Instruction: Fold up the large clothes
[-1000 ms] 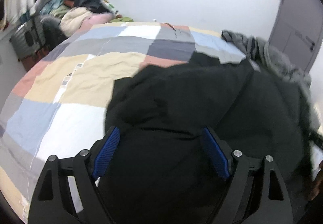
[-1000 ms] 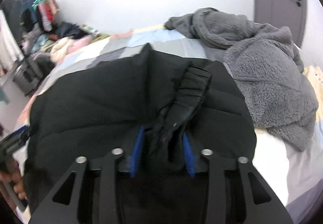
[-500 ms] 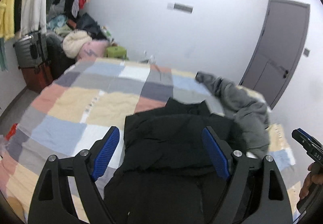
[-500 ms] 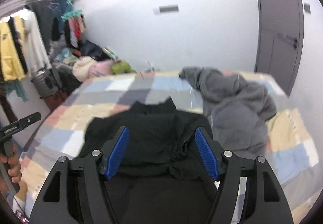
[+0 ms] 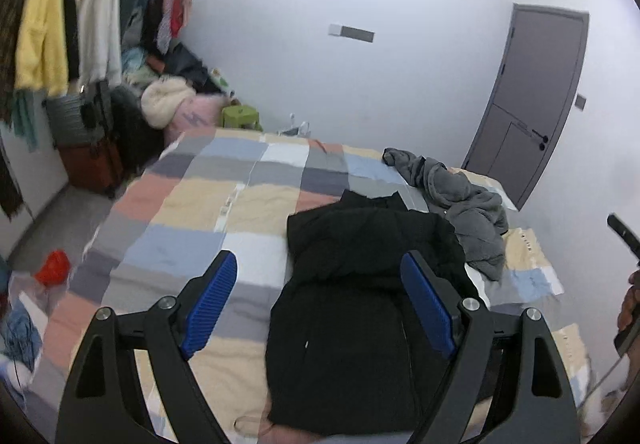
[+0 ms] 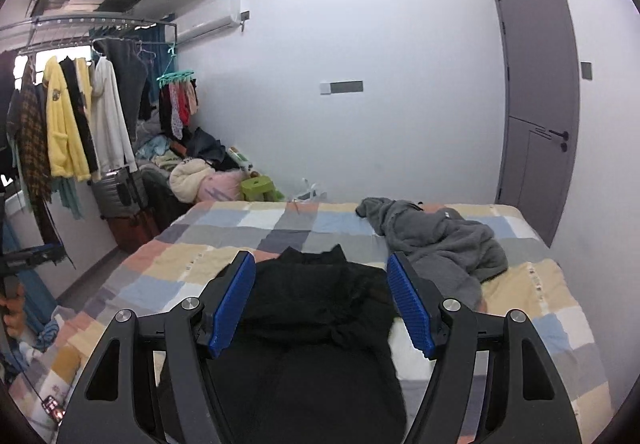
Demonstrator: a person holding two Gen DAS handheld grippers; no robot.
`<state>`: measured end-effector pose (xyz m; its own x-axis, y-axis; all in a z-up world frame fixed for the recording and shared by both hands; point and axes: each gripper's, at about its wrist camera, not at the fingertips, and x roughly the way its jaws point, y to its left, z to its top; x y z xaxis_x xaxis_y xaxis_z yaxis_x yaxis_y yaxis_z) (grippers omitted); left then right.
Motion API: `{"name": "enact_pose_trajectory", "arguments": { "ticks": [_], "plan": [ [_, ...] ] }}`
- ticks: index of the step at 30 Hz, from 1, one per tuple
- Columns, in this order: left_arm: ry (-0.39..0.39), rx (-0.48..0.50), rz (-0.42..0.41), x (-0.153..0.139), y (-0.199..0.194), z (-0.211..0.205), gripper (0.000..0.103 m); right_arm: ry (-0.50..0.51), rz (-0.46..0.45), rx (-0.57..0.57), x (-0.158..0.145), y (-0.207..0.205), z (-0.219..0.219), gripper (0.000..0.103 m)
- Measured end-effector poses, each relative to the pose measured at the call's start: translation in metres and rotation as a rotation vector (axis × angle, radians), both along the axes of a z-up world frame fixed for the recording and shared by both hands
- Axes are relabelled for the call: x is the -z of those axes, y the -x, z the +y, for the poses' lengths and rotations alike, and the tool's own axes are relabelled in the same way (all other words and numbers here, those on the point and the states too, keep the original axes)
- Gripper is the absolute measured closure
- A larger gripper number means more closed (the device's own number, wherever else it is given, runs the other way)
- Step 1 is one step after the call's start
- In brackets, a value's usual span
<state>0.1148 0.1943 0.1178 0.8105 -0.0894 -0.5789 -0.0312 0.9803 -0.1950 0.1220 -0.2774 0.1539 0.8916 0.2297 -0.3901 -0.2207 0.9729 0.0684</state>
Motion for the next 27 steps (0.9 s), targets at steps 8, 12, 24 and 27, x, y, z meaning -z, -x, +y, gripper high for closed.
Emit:
{"name": "enact_pose_trajectory", "arguments": {
  "ticks": [8,12,24,27],
  "plan": [
    [0.111,-0.058,0.046,0.031,0.042,0.086,0.018,-0.028,0.084,0.031,0.024,0.028,-0.066,0.036],
    [0.163,-0.055,0.094,0.073,0.041,0.095,0.018,-0.08,0.123,0.047,0.05,0.034,-0.094,0.036],
    [0.385,0.134,0.258,0.243,-0.004,0.037,0.018,-0.239,0.41,0.017,0.225,0.01,-0.118,0.034],
    [0.416,0.148,0.29,0.28,-0.011,0.027,0.016,-0.277,0.483,0.011,0.271,0.007,-0.116,0.029]
  ]
}}
